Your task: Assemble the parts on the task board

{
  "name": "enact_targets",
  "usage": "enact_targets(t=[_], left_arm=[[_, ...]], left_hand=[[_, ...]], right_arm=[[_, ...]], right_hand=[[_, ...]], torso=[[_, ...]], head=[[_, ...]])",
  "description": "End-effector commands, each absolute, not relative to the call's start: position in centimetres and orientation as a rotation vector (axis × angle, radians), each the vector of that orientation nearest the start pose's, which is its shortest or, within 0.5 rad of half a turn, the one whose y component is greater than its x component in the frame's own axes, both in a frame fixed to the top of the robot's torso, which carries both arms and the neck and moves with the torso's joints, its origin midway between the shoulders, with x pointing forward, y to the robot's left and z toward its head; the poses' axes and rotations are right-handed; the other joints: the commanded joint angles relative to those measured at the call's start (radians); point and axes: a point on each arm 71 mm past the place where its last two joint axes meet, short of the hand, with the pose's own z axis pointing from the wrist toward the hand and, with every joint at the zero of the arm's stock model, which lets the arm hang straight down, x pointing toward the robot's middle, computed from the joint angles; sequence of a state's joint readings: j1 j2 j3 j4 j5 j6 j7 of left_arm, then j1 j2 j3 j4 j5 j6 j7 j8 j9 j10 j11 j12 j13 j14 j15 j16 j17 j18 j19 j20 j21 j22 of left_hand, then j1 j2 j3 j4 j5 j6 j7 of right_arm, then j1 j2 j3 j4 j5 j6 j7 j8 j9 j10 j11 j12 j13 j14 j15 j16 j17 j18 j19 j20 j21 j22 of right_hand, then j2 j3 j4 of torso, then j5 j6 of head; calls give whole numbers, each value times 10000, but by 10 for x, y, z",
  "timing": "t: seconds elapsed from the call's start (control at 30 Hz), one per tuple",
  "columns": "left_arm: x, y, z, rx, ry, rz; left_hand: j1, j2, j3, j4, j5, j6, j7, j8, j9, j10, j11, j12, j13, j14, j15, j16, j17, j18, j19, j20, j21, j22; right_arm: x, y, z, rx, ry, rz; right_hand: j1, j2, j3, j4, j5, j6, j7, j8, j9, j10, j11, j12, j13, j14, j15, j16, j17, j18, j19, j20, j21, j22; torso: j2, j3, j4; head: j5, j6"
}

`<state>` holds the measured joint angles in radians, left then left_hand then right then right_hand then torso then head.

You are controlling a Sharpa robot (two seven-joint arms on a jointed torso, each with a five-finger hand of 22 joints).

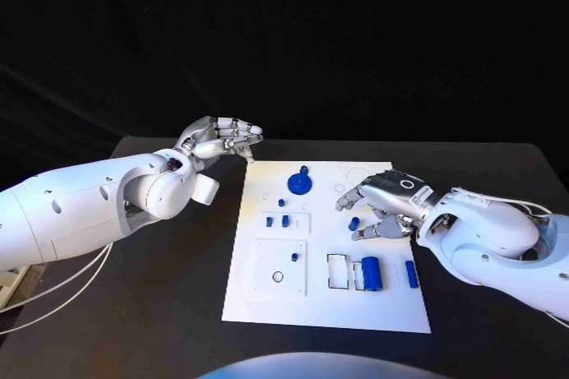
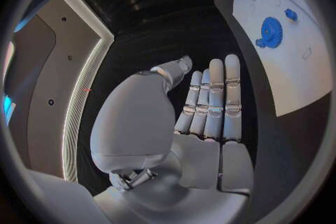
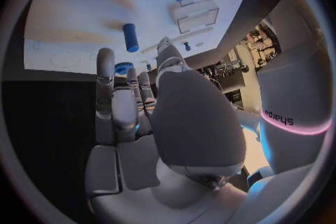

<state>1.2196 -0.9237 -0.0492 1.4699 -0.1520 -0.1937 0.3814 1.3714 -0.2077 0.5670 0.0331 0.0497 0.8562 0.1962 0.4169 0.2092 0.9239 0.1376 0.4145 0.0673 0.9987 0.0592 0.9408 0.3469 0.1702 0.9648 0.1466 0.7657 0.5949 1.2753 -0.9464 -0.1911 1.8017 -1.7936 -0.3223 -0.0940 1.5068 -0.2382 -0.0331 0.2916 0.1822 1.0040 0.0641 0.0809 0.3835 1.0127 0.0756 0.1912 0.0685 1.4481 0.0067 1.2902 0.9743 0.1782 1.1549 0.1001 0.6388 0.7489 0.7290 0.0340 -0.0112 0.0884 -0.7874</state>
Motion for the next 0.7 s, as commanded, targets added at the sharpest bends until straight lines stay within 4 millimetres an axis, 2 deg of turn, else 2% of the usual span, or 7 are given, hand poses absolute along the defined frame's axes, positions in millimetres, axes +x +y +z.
enact_targets(t=[0.03, 0.07, 0.1, 0.23, 0.47, 0.6, 0.7], left_arm=[[496, 256, -171, -9215, 14750, -15150], [496, 256, -171, -9213, 14752, -15147], [495, 256, -171, -9212, 14754, -15145], [495, 256, -171, -9211, 14764, -15143], [495, 255, -171, -9204, 14804, -15177], [495, 255, -172, -9207, 14822, -15181], [495, 255, -172, -9208, 14835, -15189]], left_hand=[[-13, 63, -56, -4, 17, -46, 8, 21, 16, -71, 15, -47, 9, 6, 46, -36, 15, 127, -6, 57, -33, -9], [-13, 63, -56, -4, 17, -46, 8, 21, 16, -71, 15, -47, 9, 6, 46, -36, 15, 127, -6, 57, -33, -9], [-13, 63, -56, -4, 17, -46, 8, 21, 16, -71, 15, -47, 9, 6, 46, -36, 15, 127, -6, 57, -33, -9], [-13, 63, -56, -4, 17, -46, 8, 21, 16, -71, 15, -47, 9, 6, 46, -36, 15, 127, -6, 57, -33, -9], [-16, 70, -66, 2, 17, -52, 9, 30, 18, -82, 18, -43, 11, 0, 49, -39, 18, 128, -9, 61, -41, -14], [-16, 70, -66, 2, 17, -52, 9, 30, 18, -82, 18, -43, 11, 0, 49, -39, 18, 128, -9, 61, -41, -14], [-25, 74, -73, 10, 17, -55, 11, 33, 19, -86, 19, -41, 12, -3, 51, -40, 20, 127, -11, 63, -45, -17]], right_arm=[[411, -165, -185, -7380, 15644, 5968], [411, -165, -185, -7403, 15680, 5948], [411, -165, -186, -7405, 15701, 5950], [412, -167, -187, -7292, 15872, 5972], [415, -169, -191, -6994, 16347, 6020], [416, -169, -193, -6860, 16535, 6106], [416, -168, -195, -6789, 16619, 6162]], right_hand=[[108, 2, -55, 2, 65, -27, -50, -42, -16, -81, 31, 66, -9, -18, -14, -28, 42, 45, 16, -26, -40, -16], [151, 26, -65, 4, 67, -10, -41, -32, -16, -59, 78, 123, 1, 7, 12, 10, 106, 38, 40, -19, -44, -15], [234, 134, -25, 0, 58, 72, 74, 7, -11, 164, 160, 329, 40, 108, 69, 147, 325, 29, 141, 10, -22, 4], [450, 431, 284, -20, 45, 225, 130, 58, -32, 525, -3, 617, 29, 301, -51, 436, 847, -27, 545, -52, 479, 448], [721, 669, 1112, -4, 65, 575, 349, 112, -134, 987, -52, 484, -58, 399, -132, 689, 1322, -151, 943, -114, 1100, 1055], [688, 672, 1851, 5, 75, 753, 473, 100, -229, 1311, -100, 161, -64, 449, -173, 843, 1581, -193, 1058, -151, 1353, 1338], [540, 501, 2558, -1, 72, 841, 501, 71, -304, 1576, -101, -133, -61, 470, -203, 929, 1718, -224, 1098, -164, 1483, 1518]], torso=[[4, -2, 11], [5, 0, 9], [7, 0, 14], [8, 4, 12], [7, 3, -3], [3, 8, -7], [0, 6, 0]], head=[[4, -2], [4, -2], [-6, 2], [-27, 9], [-26, -16], [-23, -29], [-18, -43]])
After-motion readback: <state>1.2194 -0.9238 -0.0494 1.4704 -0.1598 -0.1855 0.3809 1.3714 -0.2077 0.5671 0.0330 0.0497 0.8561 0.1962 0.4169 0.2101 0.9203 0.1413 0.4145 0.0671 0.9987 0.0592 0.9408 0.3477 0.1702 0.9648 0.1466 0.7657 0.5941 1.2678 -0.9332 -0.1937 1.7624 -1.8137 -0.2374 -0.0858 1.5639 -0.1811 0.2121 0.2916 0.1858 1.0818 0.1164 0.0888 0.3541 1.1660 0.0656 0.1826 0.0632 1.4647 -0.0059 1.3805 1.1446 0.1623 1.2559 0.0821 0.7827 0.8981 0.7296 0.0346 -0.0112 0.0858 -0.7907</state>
